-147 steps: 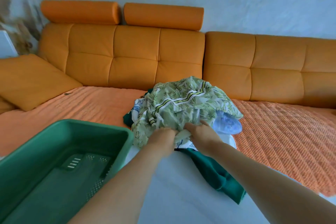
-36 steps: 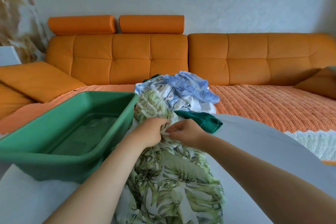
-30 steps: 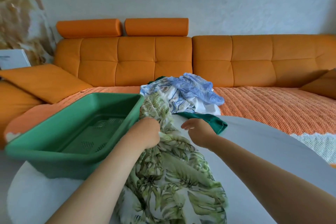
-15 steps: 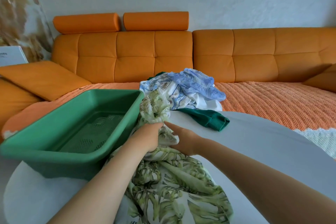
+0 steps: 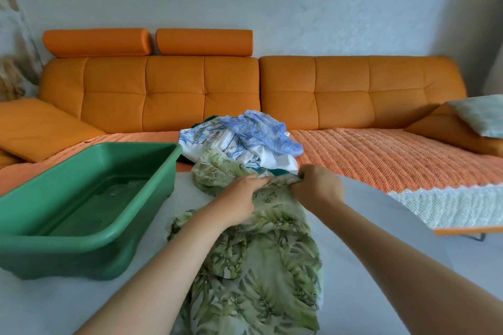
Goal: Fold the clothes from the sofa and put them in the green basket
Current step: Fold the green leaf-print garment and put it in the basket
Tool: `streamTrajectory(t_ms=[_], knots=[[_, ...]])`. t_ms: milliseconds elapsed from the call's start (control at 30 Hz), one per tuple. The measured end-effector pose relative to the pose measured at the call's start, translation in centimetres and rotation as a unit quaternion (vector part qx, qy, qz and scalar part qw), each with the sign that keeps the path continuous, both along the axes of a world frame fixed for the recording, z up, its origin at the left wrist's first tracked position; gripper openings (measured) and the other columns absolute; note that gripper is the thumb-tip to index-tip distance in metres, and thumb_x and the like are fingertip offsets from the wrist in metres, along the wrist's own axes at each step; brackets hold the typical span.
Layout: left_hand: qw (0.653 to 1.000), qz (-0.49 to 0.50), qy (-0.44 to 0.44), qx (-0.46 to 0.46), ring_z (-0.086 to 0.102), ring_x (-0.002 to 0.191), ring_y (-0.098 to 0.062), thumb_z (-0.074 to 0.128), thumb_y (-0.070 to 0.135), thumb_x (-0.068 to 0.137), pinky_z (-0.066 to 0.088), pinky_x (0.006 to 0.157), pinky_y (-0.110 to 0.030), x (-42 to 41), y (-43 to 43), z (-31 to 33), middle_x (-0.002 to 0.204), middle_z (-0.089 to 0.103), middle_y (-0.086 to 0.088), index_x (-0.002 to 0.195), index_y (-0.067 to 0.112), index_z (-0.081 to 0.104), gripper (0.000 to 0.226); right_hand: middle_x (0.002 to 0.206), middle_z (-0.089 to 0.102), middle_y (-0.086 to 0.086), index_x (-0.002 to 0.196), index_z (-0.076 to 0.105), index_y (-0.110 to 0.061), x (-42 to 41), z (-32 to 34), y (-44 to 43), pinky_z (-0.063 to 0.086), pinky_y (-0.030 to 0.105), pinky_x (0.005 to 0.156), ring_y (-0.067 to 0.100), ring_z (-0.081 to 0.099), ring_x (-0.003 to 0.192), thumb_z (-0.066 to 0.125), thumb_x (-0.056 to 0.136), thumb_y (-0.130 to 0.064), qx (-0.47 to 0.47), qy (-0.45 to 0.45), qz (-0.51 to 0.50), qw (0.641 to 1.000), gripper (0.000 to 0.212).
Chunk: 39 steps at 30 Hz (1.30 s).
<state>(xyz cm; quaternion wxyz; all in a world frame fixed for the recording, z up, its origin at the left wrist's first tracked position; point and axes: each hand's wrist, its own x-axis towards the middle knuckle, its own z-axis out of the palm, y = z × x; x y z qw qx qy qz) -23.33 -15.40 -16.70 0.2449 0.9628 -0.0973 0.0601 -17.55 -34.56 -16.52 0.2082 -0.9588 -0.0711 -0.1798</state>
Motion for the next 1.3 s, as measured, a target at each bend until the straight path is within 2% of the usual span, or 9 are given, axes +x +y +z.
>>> streamTrajectory(t_ms=[200,333,533,633,733,867,967,1067,1300], knots=[[0.999,-0.027,-0.002,0.017,0.028,0.148,-0.024,0.042,-0.020,0.085,0.040,0.105,-0.032,0.6,-3.0,0.8,0.165,0.017,0.008,0.156,0.037,0.026,0.092,0.080,0.057,-0.003,0.072,0.059,-0.011,-0.4,0.2,-3.3,0.039,0.029,0.051,0.021,0.056,0.072,0.060,0.071,-0.012,0.166,0.023,0.037,0.985,0.001],[0.996,0.028,-0.010,0.085,0.035,0.144,-0.025,0.037,-0.016,0.086,0.042,0.105,-0.036,-0.3,0.5,1.6,0.163,0.024,0.003,0.154,0.028,0.036,0.081,0.087,0.065,-0.007,0.093,0.059,-0.034,-1.8,-0.1,-1.7,0.047,0.024,0.061,0.011,0.064,0.072,0.073,0.075,-0.033,0.184,0.142,0.162,0.959,0.023],[0.934,0.219,0.184,0.216,0.056,0.077,-0.020,0.037,0.014,0.084,0.041,0.065,-0.030,-1.7,4.6,3.1,0.096,0.063,-0.005,0.086,0.013,0.061,0.025,0.109,0.069,-0.014,0.101,0.075,-0.027,-2.3,-0.1,1.7,0.041,0.019,0.083,0.005,0.061,0.104,0.058,0.097,-0.026,0.146,0.310,0.299,0.891,0.017],[0.896,0.222,0.287,0.257,0.058,0.108,-0.025,0.032,0.037,0.093,0.046,0.092,-0.037,-1.4,5.5,1.9,0.128,0.060,-0.007,0.127,0.017,0.059,0.048,0.128,0.064,-0.015,0.105,0.077,-0.029,-1.9,-0.1,3.0,0.042,0.015,0.077,0.000,0.057,0.106,0.058,0.095,-0.013,0.107,0.382,0.333,0.856,0.027],[0.915,0.236,0.200,0.259,0.060,0.104,-0.026,0.044,0.045,0.097,0.050,0.083,-0.036,-1.0,5.2,0.6,0.120,0.063,-0.008,0.132,0.014,0.058,0.049,0.102,0.076,-0.010,0.094,0.080,-0.022,-0.8,-0.3,4.1,0.054,0.024,0.061,0.008,0.061,0.073,0.051,0.092,0.002,0.184,0.325,0.286,0.882,0.038],[0.968,0.207,0.096,0.104,0.055,0.119,-0.031,0.054,0.052,0.096,0.051,0.092,-0.042,0.2,4.1,-0.5,0.137,0.054,-0.010,0.148,0.013,0.034,0.068,0.101,0.073,-0.003,0.082,0.072,-0.031,1.0,-1.3,4.8,0.053,0.022,0.057,0.014,0.066,0.075,0.041,0.093,0.005,0.213,0.200,0.179,0.939,0.048],[0.971,0.181,0.146,0.052,0.055,0.122,-0.029,0.058,0.047,0.096,0.050,0.094,-0.039,0.3,4.0,-1.7,0.143,0.050,-0.010,0.153,0.016,0.029,0.071,0.131,0.063,-0.001,0.121,0.066,-0.028,1.9,-2.5,5.2,0.046,0.016,0.077,0.015,0.062,0.110,0.044,0.092,0.003,0.105,0.204,0.177,0.957,0.048],[0.980,0.182,0.075,0.024,0.061,0.105,-0.026,0.050,0.002,0.093,0.053,0.083,-0.036,0.4,4.8,-2.2,0.129,0.059,-0.006,0.137,0.020,0.055,0.048,0.145,0.051,0.004,0.153,0.035,-0.021,2.2,-3.2,5.8,0.046,0.028,0.096,0.024,0.054,0.126,0.050,0.092,-0.001,0.037,0.260,0.180,0.948,0.066],[0.953,0.221,-0.209,0.008,0.045,0.072,-0.017,0.036,-0.019,0.078,0.029,0.050,-0.029,-0.8,7.8,1.2,0.105,0.052,0.000,0.103,0.021,0.052,0.050,0.101,0.064,-0.004,0.154,0.009,-0.052,1.4,-2.5,7.9,0.046,0.018,0.050,0.012,0.057,0.070,0.043,0.088,0.007,0.056,0.284,0.272,0.918,0.094]])
